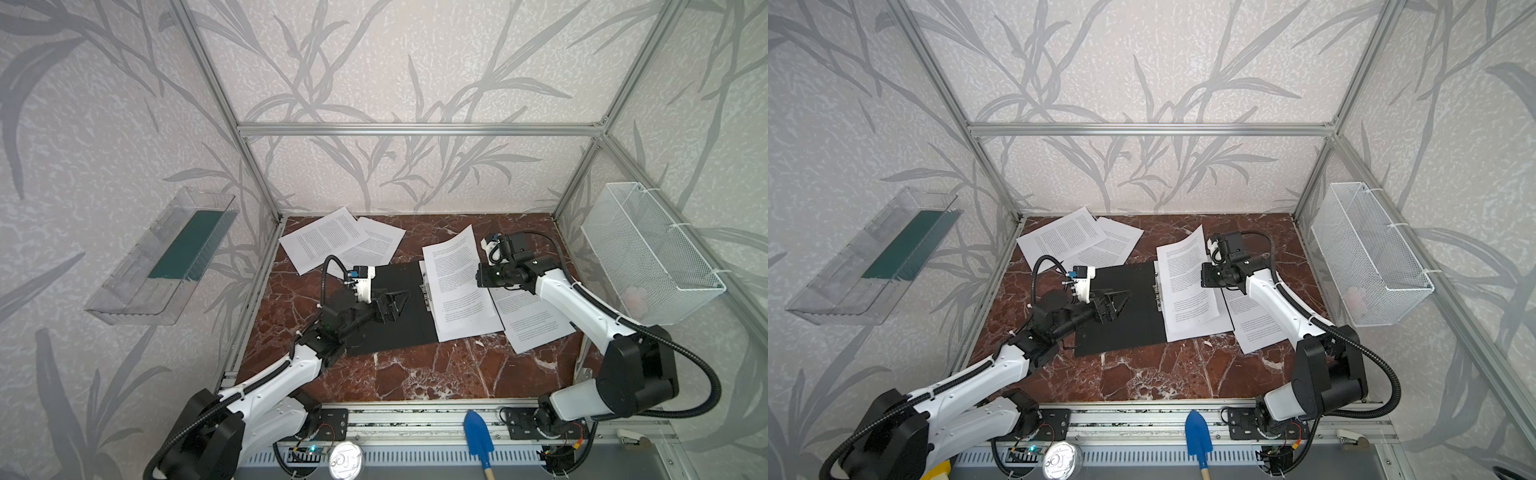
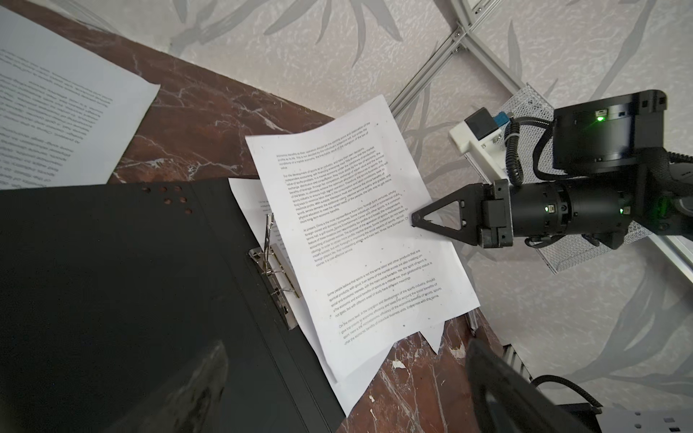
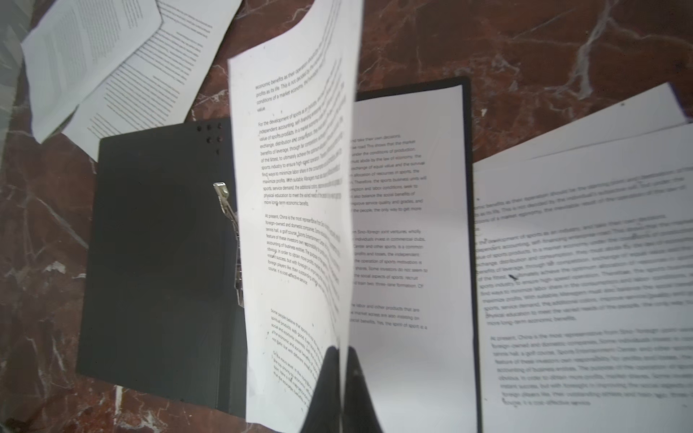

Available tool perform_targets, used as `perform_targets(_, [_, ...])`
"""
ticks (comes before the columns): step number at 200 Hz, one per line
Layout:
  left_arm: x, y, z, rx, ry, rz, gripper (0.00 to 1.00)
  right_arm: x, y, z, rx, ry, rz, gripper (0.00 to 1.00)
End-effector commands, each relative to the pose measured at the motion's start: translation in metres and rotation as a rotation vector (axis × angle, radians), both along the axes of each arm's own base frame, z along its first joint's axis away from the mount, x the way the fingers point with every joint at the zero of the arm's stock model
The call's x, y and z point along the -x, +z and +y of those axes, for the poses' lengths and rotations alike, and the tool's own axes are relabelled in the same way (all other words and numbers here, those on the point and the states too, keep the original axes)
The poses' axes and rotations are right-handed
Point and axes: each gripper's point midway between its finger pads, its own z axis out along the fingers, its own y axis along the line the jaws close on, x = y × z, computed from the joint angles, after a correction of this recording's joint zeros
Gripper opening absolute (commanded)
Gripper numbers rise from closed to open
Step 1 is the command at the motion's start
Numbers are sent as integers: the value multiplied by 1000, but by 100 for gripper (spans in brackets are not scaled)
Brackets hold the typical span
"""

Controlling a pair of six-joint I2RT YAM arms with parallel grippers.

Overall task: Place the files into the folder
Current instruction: 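Grasp the sheet with the right gripper while the left gripper releases it, then slide the sheet edge under the raised clip with the right gripper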

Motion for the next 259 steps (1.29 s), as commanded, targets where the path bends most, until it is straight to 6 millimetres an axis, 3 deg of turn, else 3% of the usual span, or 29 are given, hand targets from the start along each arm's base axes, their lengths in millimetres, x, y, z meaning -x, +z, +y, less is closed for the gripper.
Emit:
perform_targets(1, [-5, 16, 4, 1, 35, -95, 99, 3, -14, -11, 109, 40, 55, 0])
perform_targets(61, [-10, 4, -5, -14, 7, -60, 99, -3, -37, -1, 118, 117, 125, 0])
perform_targets(142, [-16, -6, -6, -23, 16, -37, 99, -2, -39, 12, 78, 223, 97, 0])
perform_targets(259, [-19, -9, -6, -17, 27, -30, 99, 1, -46, 13, 78, 252, 98, 0])
